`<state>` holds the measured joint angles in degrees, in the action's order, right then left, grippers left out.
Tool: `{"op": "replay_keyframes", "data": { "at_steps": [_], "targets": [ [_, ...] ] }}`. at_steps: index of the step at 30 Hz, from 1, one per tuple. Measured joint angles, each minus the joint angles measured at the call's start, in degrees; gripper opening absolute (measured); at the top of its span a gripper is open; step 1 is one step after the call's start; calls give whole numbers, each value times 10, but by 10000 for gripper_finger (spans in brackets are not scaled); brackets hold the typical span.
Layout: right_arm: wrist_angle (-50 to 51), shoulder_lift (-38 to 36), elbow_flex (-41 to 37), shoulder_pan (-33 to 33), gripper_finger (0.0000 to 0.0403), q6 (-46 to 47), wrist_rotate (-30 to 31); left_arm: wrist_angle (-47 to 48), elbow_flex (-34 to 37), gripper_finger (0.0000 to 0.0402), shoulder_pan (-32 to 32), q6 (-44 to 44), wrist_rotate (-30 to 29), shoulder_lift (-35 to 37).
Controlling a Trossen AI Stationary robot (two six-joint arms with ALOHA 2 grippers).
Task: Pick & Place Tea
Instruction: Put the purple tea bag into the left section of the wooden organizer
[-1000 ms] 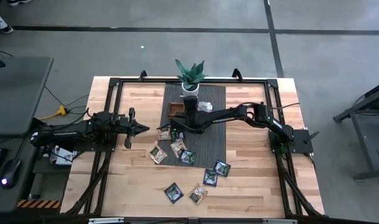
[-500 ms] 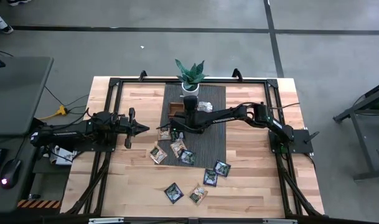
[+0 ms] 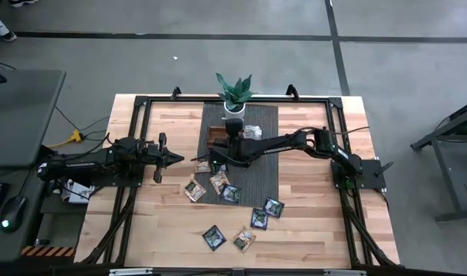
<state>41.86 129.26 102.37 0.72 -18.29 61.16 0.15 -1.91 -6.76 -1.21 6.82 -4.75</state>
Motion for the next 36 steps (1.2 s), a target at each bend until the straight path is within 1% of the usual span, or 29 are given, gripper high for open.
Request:
{"op": "replay_keyframes", "data": {
  "at_steps": [6,13,16,19,23,26,31,34,36],
  "targets": [
    [13,-22,0,-35,206,51,-3,0,0,1,0,0,0,0],
    [66,-47,0,-84,201,154,-32,0,0,1,0,0,0,0],
    [99,-58,0,-97,200,222,-75,0,0,1,0,0,0,0],
    [143,-65,0,-105,202,301,-131,0,0,1,0,0,0,0],
    [215,-79,0,-108,198,398,-226,0,0,1,0,0,0,0],
    [268,-80,0,-109,194,446,-294,0,0,1,0,0,0,0],
    [348,-80,0,-114,188,513,-385,0,0,1,0,0,0,0],
    [400,-83,-1,-116,185,578,-444,0,0,1,0,0,0,0],
    [419,-89,-1,-121,183,627,-467,0,0,1,0,0,0,0]
  ]
}}
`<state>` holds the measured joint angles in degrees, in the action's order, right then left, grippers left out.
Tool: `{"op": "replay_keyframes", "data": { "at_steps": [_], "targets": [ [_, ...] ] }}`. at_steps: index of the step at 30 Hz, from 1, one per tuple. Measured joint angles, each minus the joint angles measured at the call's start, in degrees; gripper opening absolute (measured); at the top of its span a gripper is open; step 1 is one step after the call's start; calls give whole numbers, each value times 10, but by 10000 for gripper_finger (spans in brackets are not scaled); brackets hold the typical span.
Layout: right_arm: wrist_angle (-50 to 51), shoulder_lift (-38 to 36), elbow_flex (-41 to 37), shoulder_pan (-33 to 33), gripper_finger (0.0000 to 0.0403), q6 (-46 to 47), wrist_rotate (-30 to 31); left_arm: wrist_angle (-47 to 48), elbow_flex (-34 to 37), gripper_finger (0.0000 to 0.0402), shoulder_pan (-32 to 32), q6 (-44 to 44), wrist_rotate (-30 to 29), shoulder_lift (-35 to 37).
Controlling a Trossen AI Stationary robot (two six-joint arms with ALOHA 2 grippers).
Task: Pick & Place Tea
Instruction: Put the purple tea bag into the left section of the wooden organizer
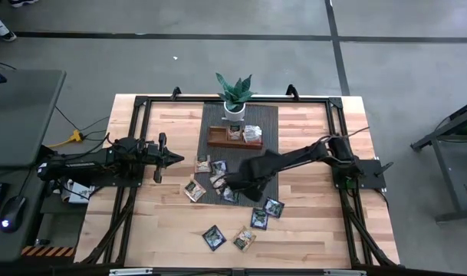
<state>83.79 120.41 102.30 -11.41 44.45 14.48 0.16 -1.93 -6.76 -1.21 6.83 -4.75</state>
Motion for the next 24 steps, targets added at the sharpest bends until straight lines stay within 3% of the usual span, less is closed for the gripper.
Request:
{"op": "replay_keyframes", "data": {
  "at_steps": [9,14,19,24],
  "targets": [
    [57,-54,-10,-48,184,207,12,0,0,1,0,0,0,0],
    [33,-121,-134,-62,177,297,-55,0,0,1,0,0,0,0],
    [-97,-191,-289,-77,172,360,-131,0,0,1,0,0,0,0],
    [-185,-238,-362,-109,173,420,-150,0,0,1,0,0,-2,0]
  ]
}}
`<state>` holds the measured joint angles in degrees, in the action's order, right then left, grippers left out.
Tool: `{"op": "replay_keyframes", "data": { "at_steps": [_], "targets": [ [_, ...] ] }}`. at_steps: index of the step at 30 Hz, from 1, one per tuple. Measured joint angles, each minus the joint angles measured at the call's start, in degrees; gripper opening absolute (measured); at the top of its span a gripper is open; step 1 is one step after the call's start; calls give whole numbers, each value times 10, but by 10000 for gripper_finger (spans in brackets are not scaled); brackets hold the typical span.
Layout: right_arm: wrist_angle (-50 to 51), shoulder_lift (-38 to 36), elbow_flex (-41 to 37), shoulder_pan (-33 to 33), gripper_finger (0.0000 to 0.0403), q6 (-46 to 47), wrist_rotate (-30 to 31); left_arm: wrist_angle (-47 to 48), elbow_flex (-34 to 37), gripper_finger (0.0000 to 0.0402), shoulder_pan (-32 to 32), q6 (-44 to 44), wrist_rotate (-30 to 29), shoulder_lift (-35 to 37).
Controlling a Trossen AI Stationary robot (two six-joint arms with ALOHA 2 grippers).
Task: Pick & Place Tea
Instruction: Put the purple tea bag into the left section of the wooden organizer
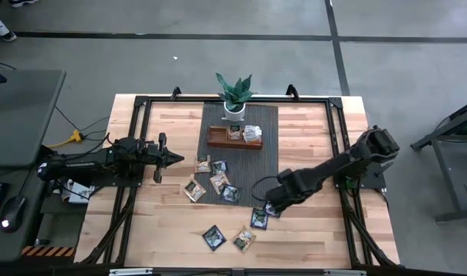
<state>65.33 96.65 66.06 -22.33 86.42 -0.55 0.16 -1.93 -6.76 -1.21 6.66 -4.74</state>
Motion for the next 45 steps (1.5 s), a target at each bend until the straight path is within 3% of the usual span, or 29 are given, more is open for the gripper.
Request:
{"op": "replay_keyframes", "data": {
  "at_steps": [11,17,25,45],
  "targets": [
    [-134,-7,-77,-33,175,43,-34,0,0,1,0,0,0,0],
    [-195,-7,-102,-18,209,-10,-69,0,0,1,0,0,0,0],
    [-215,-7,-102,7,253,-152,-53,0,0,1,0,0,0,0],
    [-268,-7,-119,59,256,-329,-102,0,0,1,0,0,-1,0]
  ]
}}
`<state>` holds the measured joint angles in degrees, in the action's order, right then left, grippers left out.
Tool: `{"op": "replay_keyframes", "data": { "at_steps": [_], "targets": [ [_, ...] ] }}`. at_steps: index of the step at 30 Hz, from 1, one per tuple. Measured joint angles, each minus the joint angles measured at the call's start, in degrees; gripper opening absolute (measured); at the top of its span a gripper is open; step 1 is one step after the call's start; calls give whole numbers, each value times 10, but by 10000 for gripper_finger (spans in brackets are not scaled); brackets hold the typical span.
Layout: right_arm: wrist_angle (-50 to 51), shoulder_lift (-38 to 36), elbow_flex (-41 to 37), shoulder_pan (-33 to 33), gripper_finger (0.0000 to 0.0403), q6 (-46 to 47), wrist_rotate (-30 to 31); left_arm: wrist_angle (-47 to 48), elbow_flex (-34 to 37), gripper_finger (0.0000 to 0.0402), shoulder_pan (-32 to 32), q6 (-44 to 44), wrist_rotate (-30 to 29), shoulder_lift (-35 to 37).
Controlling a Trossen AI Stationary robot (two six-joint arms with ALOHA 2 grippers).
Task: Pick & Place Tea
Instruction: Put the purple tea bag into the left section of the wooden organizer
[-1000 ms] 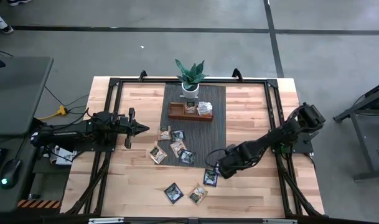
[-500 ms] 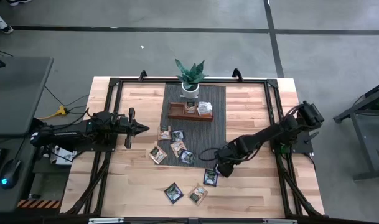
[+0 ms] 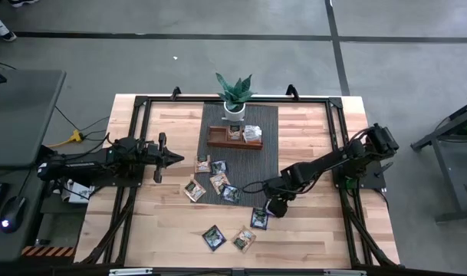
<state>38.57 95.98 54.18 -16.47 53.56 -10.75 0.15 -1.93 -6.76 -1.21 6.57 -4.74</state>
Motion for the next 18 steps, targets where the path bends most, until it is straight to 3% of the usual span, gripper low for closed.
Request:
{"op": "replay_keyframes", "data": {
  "at_steps": [7,18],
  "targets": [
    [-107,-6,-68,1,256,18,-36,0,0,1,0,0,0,0],
    [-123,-5,-76,0,256,6,-50,0,0,1,0,0,0,0]
  ]
}}
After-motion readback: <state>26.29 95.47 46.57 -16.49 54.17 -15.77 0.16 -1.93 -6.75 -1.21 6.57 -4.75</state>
